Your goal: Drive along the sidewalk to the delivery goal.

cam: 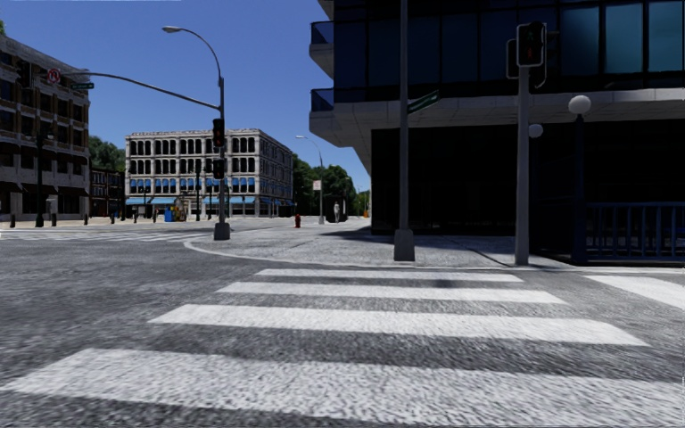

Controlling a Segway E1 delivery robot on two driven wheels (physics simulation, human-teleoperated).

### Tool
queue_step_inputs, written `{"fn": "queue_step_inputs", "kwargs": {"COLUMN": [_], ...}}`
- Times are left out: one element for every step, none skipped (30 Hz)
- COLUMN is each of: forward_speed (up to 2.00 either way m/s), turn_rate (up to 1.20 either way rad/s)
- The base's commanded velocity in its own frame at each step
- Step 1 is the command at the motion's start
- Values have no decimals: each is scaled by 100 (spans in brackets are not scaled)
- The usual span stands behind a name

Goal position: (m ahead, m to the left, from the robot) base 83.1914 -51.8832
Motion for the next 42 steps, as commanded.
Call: {"fn": "queue_step_inputs", "kwargs": {"forward_speed": [200, 200, 200, 200, 200, 200, 200, 200, 200, 200, 200, 200, 200, 200, 200, 200, 200, 200, 200, 200, 200, 200, 200, 200, 200, 200, 200, 200, 200, 200, 200, 200, 200, 200, 200, 200, 200, 200, 200, 200, 200, 200], "turn_rate": [24, 24, 21, 21, 0, 0, 0, 0, 0, 0, 0, 0, 0, 0, 0, 0, 0, 0, 0, 0, 0, 0, 0, 0, 0, 0, 0, 0, 0, 0, 0, 0, 0, 0, 0, 0, 0, 0, 0, 0, 0, 0]}}
